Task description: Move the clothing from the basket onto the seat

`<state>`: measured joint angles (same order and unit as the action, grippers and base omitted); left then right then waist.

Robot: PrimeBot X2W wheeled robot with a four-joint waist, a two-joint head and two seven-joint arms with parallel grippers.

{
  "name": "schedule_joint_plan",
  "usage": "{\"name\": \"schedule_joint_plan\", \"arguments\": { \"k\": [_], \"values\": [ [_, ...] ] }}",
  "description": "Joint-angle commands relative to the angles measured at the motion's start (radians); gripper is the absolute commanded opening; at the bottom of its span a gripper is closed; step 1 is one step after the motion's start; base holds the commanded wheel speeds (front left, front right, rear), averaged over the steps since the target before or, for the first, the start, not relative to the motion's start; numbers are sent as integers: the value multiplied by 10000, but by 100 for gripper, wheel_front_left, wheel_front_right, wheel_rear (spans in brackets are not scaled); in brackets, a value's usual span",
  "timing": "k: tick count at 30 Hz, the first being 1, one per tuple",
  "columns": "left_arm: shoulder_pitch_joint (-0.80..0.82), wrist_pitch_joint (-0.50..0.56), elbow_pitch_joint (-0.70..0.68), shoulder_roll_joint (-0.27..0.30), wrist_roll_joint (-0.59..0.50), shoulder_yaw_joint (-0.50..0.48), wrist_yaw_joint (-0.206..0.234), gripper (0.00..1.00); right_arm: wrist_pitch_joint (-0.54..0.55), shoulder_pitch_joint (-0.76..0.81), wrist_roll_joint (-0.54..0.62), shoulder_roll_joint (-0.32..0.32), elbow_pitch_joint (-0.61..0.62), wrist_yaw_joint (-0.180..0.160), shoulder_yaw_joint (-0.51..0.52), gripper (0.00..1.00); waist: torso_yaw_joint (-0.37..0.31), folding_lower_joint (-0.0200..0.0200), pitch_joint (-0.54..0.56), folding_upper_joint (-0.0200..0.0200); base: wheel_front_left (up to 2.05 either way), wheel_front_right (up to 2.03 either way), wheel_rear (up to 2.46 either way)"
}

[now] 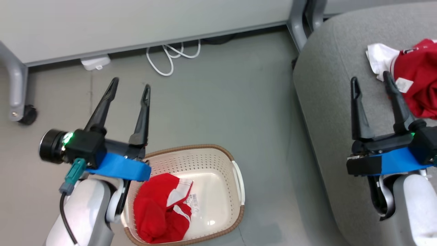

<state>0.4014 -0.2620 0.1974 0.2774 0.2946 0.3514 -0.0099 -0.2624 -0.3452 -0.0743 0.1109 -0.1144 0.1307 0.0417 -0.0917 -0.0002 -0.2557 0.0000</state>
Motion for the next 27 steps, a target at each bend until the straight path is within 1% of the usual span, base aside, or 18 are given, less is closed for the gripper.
{"name": "schedule_joint_plan", "arguments": {
  "k": [1,7,8,9,11,16,21,27],
  "values": [
    [-290,-42,-78,-98,-143,-331,-49,100,-37,238,-46,-66,39,1,-118,100,377,2,375,0,0,0,0],
    [-1355,-41,-287,-650,-664,-1617,-263,100,-38,700,15,-256,15,1,-354,100,772,2,738,0,0,0,0],
    [-1355,-41,-287,-650,-664,-1617,-263,100,-38,700,15,-256,15,1,-354,100,772,2,738,0,0,0,0],
    [-1642,-37,-350,-886,-819,-1995,-344,100,-38,935,-19,-325,23,1,-295,100,880,2,863,0,0,0,0],
    [-1794,-35,-355,-974,-918,-2168,-360,100,-38,1069,-23,-354,9,1,-284,100,928,2,924,0,0,0,0],
    [-2447,-37,-304,-1452,-1223,-2940,-590,100,-38,1647,-88,-444,-135,1,-336,100,1074,2,1213,0,0,0,0],
    [-2914,-36,-216,-1745,-1485,-3397,-797,100,-38,2114,-239,-535,-209,1,-373,100,1174,2,1403,0,0,0,0],
    [-3176,-36,-51,-1973,-1712,-3658,-1001,100,-38,2468,-353,-601,-364,1,-442,100,1263,2,1541,0,0,0,0]
  ]
}}
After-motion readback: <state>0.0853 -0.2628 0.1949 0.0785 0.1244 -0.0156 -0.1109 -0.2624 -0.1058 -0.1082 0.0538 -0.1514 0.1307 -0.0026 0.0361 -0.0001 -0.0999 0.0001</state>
